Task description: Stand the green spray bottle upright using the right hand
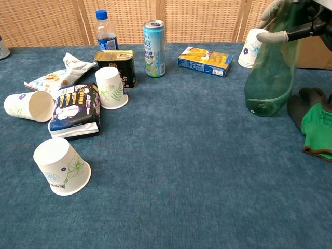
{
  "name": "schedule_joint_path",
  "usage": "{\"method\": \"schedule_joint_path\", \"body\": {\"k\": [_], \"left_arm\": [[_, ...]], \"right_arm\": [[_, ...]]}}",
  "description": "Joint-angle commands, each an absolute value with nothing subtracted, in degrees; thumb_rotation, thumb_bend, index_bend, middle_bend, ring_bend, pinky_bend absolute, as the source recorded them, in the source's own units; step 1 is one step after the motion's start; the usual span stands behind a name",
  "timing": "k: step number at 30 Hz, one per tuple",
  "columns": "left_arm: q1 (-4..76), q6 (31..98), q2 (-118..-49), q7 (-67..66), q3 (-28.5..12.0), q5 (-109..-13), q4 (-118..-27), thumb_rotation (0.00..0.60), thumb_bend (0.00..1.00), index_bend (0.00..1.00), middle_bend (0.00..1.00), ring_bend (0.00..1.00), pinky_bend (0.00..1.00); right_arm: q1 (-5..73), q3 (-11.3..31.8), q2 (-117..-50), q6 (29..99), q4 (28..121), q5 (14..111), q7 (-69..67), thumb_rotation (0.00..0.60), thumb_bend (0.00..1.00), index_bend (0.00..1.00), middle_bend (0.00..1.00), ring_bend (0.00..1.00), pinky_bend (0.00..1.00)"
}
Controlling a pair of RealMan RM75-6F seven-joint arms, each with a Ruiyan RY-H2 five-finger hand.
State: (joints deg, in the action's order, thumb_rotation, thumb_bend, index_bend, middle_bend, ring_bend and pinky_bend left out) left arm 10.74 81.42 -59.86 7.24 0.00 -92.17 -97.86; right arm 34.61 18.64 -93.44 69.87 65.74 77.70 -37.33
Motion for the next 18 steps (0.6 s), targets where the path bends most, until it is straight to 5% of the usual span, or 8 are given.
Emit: {"method": "schedule_joint_path", "body": {"k": [1,18], "left_arm": [[10.8,81.35,-59.94,7.3,-0.01,-92.15,-97.79,0.487,0.18,0.27,0.29,0.23,0.22],[11.19,80.99,-60.28,7.09,-0.03,-92.24,-97.7,0.494,0.18,0.26,0.29,0.24,0.22]], "right_arm": [[34.66,18.64,-93.33,69.63,65.88,77.54,-37.25,0.6,0.17,0.45,0.46,0.36,0.41],[34.53,18.4,-92.33,68.49,65.77,77.14,-37.56,0.6,0.17,0.41,0.44,0.33,0.38]]}}
